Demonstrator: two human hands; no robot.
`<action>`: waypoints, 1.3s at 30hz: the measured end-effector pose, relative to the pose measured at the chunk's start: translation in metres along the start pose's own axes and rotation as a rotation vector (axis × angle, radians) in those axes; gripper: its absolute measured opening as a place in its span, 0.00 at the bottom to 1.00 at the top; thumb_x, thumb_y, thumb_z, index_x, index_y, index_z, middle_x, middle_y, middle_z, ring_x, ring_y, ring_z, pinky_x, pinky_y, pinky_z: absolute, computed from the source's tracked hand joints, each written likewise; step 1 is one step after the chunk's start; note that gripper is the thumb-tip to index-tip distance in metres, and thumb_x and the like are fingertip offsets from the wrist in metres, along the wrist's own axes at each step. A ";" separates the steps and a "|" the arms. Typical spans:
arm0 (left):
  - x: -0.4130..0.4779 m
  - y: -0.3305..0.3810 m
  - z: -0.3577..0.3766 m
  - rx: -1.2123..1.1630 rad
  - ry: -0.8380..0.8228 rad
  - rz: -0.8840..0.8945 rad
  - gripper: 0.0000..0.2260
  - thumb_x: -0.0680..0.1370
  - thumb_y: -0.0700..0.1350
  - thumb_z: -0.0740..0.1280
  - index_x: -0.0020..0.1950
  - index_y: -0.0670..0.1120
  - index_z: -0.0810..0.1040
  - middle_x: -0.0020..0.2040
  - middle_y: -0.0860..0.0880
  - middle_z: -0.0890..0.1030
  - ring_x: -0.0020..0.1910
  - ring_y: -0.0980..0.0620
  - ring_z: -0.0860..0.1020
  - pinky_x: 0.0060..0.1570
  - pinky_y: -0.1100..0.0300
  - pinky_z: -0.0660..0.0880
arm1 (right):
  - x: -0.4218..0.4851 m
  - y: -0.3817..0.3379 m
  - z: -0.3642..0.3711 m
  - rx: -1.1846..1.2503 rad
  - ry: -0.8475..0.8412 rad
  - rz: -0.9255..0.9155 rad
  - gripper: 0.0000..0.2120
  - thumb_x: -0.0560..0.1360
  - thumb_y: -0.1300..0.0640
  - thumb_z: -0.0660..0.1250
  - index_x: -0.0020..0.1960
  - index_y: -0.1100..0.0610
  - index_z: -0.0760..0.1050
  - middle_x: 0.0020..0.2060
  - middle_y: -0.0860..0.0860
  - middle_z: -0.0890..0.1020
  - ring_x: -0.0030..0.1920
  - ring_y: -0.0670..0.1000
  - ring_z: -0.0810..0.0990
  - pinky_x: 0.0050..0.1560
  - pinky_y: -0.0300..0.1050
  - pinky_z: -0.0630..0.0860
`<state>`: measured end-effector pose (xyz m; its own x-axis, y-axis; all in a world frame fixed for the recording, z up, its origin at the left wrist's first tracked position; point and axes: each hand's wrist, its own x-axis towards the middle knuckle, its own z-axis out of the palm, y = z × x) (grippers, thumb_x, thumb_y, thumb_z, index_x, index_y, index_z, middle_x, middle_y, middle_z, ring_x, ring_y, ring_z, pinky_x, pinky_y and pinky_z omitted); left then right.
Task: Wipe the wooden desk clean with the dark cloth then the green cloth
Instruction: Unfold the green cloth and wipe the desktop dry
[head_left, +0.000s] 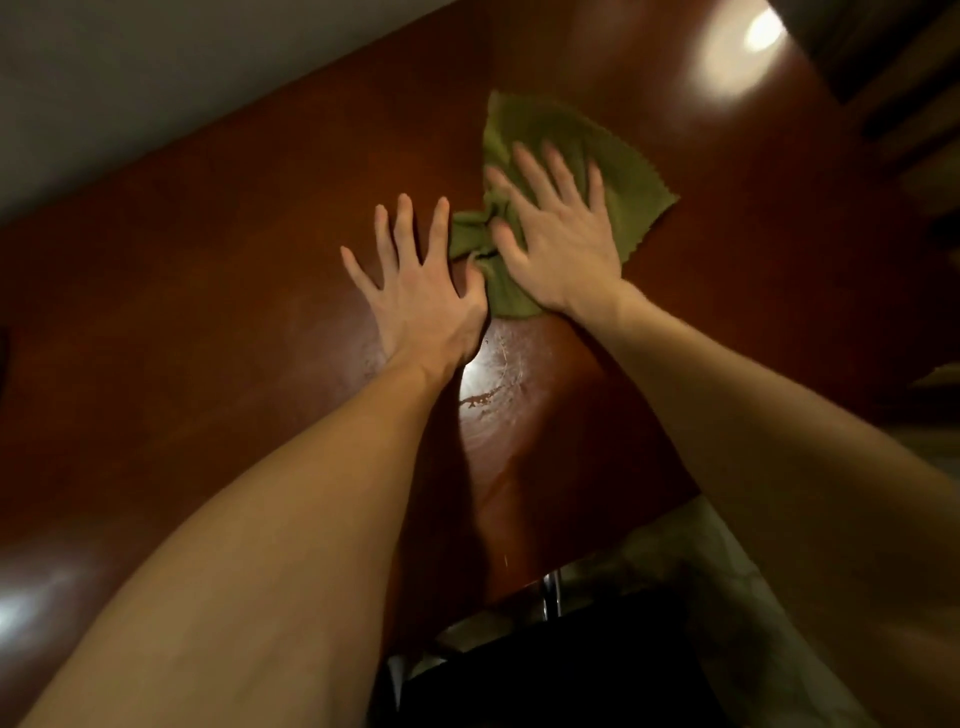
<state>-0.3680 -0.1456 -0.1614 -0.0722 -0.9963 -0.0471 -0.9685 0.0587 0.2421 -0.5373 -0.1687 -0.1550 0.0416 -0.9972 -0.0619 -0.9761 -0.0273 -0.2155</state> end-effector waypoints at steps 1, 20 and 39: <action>0.000 0.001 -0.001 0.001 -0.002 0.003 0.31 0.82 0.60 0.53 0.86 0.57 0.55 0.87 0.47 0.51 0.86 0.44 0.44 0.78 0.28 0.41 | -0.015 -0.003 0.003 -0.003 0.005 -0.028 0.30 0.84 0.37 0.47 0.84 0.41 0.55 0.85 0.48 0.56 0.85 0.56 0.51 0.81 0.69 0.46; -0.096 -0.169 -0.069 -0.197 0.104 -0.109 0.26 0.85 0.55 0.59 0.83 0.55 0.64 0.86 0.49 0.56 0.85 0.49 0.51 0.82 0.38 0.44 | -0.267 -0.120 0.044 0.045 -0.004 0.483 0.30 0.85 0.42 0.48 0.85 0.44 0.51 0.86 0.47 0.48 0.85 0.52 0.42 0.82 0.67 0.48; -0.127 -0.223 -0.046 0.021 0.010 -0.195 0.29 0.85 0.63 0.49 0.86 0.58 0.53 0.87 0.48 0.49 0.86 0.46 0.41 0.79 0.30 0.41 | -0.071 -0.193 0.057 -0.037 0.042 0.313 0.32 0.84 0.41 0.49 0.85 0.50 0.55 0.85 0.52 0.55 0.85 0.58 0.50 0.80 0.71 0.48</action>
<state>-0.1315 -0.0351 -0.1649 0.1197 -0.9894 -0.0818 -0.9687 -0.1344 0.2089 -0.3396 -0.0889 -0.1647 -0.2698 -0.9596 -0.0793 -0.9474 0.2793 -0.1563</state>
